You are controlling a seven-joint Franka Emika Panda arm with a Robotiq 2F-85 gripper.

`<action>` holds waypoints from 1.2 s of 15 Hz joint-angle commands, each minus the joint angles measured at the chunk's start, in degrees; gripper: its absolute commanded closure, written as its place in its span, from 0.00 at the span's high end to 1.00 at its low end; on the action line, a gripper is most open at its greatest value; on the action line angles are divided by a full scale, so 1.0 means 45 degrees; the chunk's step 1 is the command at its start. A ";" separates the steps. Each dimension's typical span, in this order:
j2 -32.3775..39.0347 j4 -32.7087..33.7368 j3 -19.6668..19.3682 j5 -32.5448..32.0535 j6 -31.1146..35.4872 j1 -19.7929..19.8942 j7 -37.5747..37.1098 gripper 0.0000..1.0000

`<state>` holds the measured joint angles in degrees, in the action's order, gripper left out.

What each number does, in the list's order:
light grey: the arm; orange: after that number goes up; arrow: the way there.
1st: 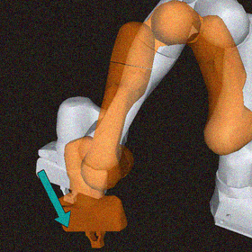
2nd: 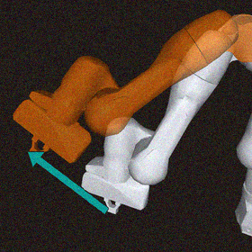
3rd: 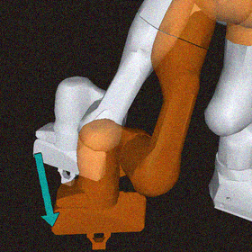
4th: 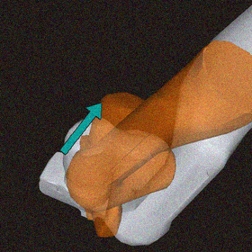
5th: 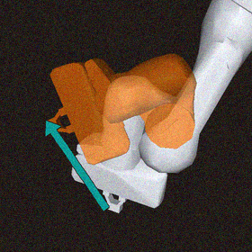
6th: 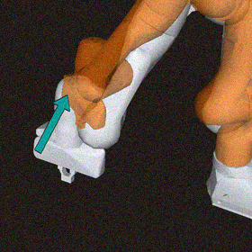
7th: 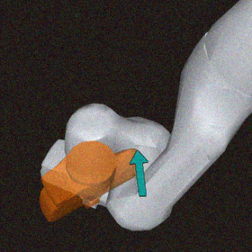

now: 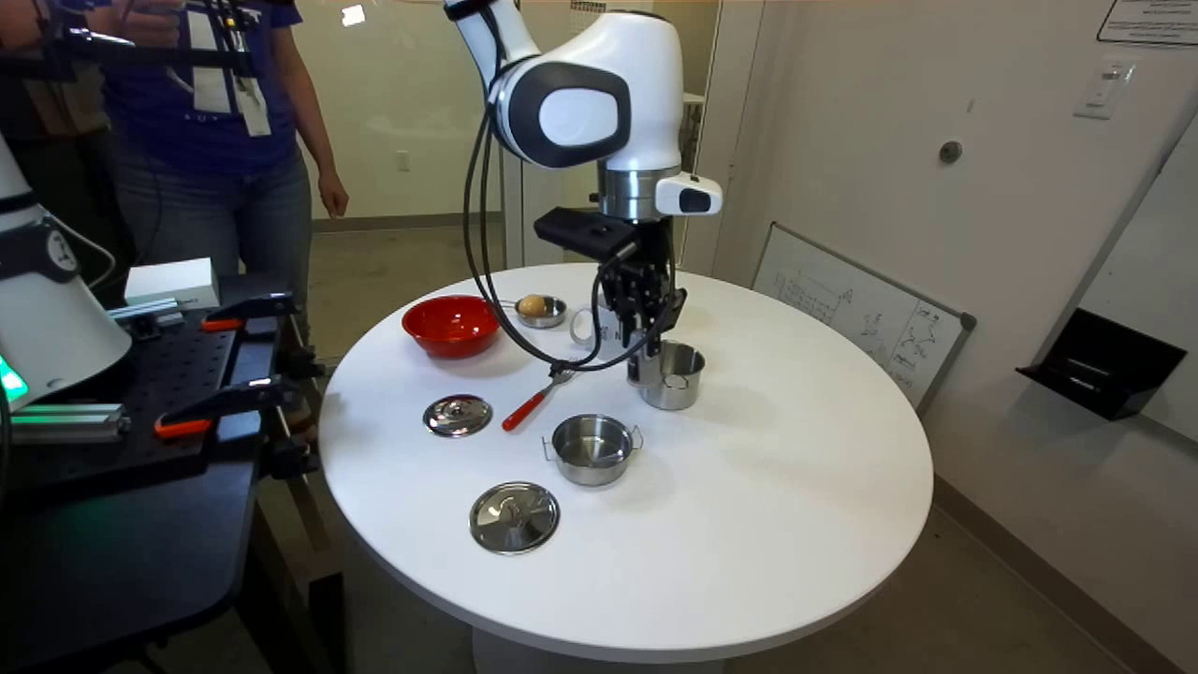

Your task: Move the salt shaker to the right side of the table

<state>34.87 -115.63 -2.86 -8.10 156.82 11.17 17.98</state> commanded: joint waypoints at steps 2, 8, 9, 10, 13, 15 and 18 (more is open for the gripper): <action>-0.0622 -0.0694 -0.0677 0.0527 0.0313 -0.0162 -0.2062 0.16; -0.1136 -0.1614 -0.2521 0.0428 0.1744 -0.0946 -0.5353 0.16; -0.1224 -0.1763 -0.2968 0.0391 0.1728 -0.1235 -0.5963 0.16; -0.1241 -0.1871 -0.3401 0.0309 0.1679 -0.1557 -0.6527 0.16; -0.0890 -0.1465 -0.3271 0.0369 0.1392 -0.1285 -0.6171 0.41; -0.0950 -0.1605 -0.3430 0.0362 0.1393 -0.1475 -0.6475 0.41; -0.0687 -0.1330 -0.3227 0.0642 0.1253 -0.1278 -0.6546 0.16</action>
<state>30.54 -123.01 -18.35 -6.75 163.12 4.27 -12.01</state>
